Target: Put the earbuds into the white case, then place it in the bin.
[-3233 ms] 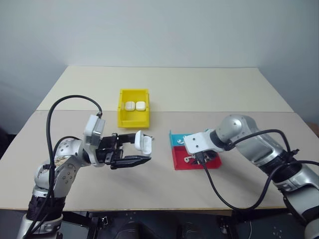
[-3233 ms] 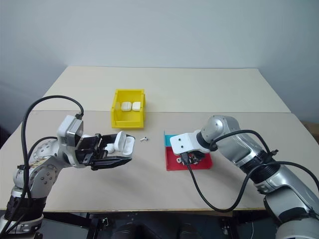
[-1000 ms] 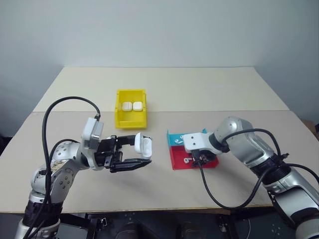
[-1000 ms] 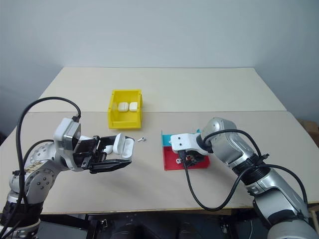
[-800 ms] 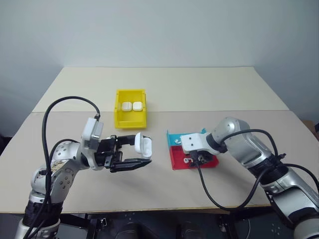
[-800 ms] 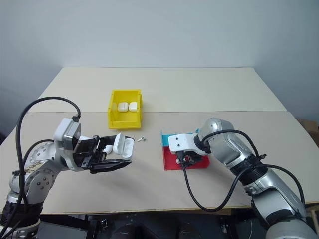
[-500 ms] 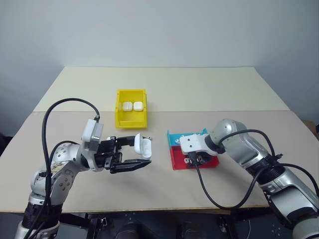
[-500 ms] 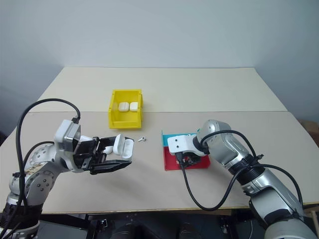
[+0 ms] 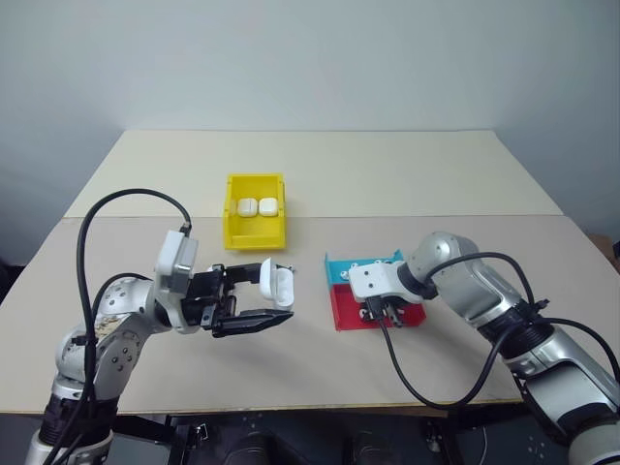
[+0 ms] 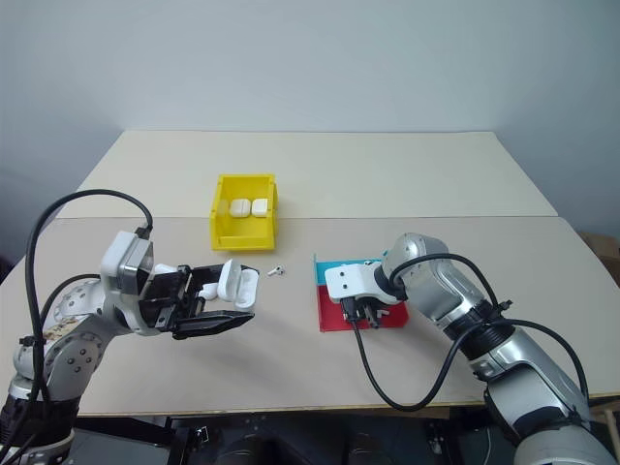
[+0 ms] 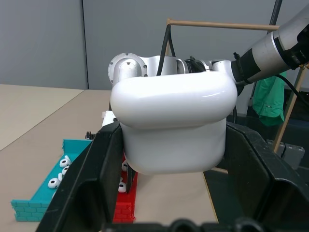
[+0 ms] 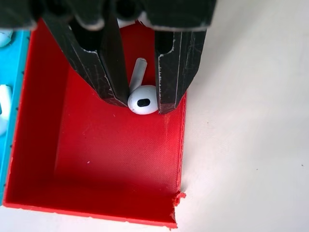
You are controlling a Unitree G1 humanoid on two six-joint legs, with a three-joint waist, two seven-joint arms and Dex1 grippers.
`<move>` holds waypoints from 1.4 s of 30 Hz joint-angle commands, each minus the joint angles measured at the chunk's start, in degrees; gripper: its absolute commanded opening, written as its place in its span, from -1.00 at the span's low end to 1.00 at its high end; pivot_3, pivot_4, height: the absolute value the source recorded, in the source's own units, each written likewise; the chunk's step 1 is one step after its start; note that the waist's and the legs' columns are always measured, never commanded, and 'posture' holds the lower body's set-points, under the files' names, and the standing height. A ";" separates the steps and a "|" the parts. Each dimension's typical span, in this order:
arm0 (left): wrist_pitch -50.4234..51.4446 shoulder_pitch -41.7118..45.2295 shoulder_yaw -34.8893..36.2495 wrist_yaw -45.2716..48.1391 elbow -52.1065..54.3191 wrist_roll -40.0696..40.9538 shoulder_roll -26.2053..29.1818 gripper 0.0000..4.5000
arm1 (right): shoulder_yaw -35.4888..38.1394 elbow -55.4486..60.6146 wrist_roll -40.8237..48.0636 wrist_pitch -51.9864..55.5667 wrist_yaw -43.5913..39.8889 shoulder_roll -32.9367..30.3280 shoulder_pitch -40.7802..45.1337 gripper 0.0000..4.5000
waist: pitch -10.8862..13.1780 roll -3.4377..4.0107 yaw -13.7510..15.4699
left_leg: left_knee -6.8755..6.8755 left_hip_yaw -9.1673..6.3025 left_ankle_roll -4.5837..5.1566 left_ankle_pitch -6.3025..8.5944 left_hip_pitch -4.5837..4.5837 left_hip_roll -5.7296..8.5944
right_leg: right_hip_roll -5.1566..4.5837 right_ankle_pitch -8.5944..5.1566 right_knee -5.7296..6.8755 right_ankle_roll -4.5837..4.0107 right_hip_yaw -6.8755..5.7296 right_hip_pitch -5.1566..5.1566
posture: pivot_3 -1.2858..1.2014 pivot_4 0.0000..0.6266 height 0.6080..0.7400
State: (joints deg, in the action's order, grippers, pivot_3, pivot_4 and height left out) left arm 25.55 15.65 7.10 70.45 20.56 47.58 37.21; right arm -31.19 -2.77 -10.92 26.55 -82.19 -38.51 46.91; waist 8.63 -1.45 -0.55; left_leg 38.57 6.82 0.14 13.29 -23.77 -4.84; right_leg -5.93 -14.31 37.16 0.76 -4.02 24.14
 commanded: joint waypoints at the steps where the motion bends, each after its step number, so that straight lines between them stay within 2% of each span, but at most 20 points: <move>1: 1.27 3.22 2.00 -1.19 1.33 3.02 0.71 0.27 | 12.46 3.15 11.38 10.60 0.33 2.34 1.51 -0.72 | 0.00 0.00 0.04 | 0.00 0.00 0.00 0.00 0.00 0.00 | 0.00 0.00 0.01 0.00 0.00 0.00 | 0.03 -0.52 1.00; 6: 1.35 6.65 -0.13 -2.78 0.40 3.02 -1.75 0.27 | 34.13 8.43 30.06 20.48 7.55 9.19 -3.77 -0.72 | 0.00 0.00 0.71 | 0.00 -0.02 0.00 0.00 0.00 0.01 | 0.00 0.01 -0.02 -0.01 -0.02 -0.05 | 0.03 -0.52 1.00; 10: 0.46 10.38 -2.94 -3.02 -1.69 1.46 -5.28 0.27 | 51.00 16.24 45.65 28.39 18.67 15.96 -7.99 -0.72 | 0.00 0.00 1.59 | 0.02 -0.01 0.00 0.00 -0.02 0.03 | -0.02 0.01 -0.06 0.00 -0.04 -0.10 | 0.03 -0.52 1.00; 14: -0.67 14.13 -5.54 -3.00 -4.30 0.13 -8.89 0.27 | 58.52 23.26 57.96 32.11 29.45 20.88 -9.23 -0.72 | -0.01 0.02 1.31 | 0.02 -0.03 0.01 0.00 0.00 0.02 | 0.00 0.04 0.02 -0.01 -0.03 -0.08 | 0.03 -0.52 1.00; 18: -1.72 17.59 -7.44 -3.30 -7.35 -1.76 -12.59 0.27 | 57.40 32.01 66.17 32.74 37.60 22.64 -12.21 -0.72 | -0.02 0.02 0.89 | -0.05 -0.01 0.02 0.01 0.02 0.03 | 0.01 0.04 -0.02 -0.01 0.03 -0.06 | 0.03 -0.52 1.00; 22: -2.68 19.22 -7.82 -2.26 -9.42 -2.72 -14.00 0.27 | 51.53 38.46 66.08 29.19 41.17 21.85 -14.98 -0.72 | -0.02 0.02 0.68 | -0.10 -0.01 0.02 0.01 0.01 0.03 | 0.03 0.04 -0.02 -0.01 0.04 -0.03 | 0.03 -0.52 1.00; 27: -3.06 19.97 -8.10 -1.41 -10.14 -3.12 -14.82 0.27 | 45.86 39.16 62.93 24.46 44.39 20.90 -15.63 -0.72 | -0.02 0.02 0.70 | -0.09 -0.05 0.02 0.01 0.03 0.04 | 0.03 0.04 -0.02 -0.01 0.04 -0.07 | 0.03 -0.52 1.00; 37: -2.75 19.12 -7.75 -0.85 -8.87 -3.30 -14.81 0.27 | 41.52 36.86 61.06 19.39 43.79 15.08 -16.75 -0.72 | -0.01 0.02 0.93 | -0.09 -0.05 0.03 0.01 0.01 0.04 | 0.02 0.04 -0.04 -0.01 0.03 -0.06 | 0.03 -0.52 1.00; 42: -2.85 18.82 -7.55 -0.83 -8.60 -3.67 -14.87 0.27 | 39.57 36.11 60.33 17.58 40.84 11.04 -17.57 -0.72 | -0.01 0.02 1.03 | -0.09 -0.06 0.03 0.01 0.01 0.04 | 0.02 0.04 -0.06 0.00 0.03 -0.06 | 0.03 -0.52 1.00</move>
State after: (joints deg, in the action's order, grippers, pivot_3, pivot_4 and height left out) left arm 23.89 33.84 -1.56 69.40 9.82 42.80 22.44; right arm 8.89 33.25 50.20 45.13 -39.98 -25.77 30.27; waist 8.62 -1.43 0.48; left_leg 38.48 6.76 0.18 13.30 -23.76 -4.80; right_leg -5.91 -14.27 37.10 0.76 -4.00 24.08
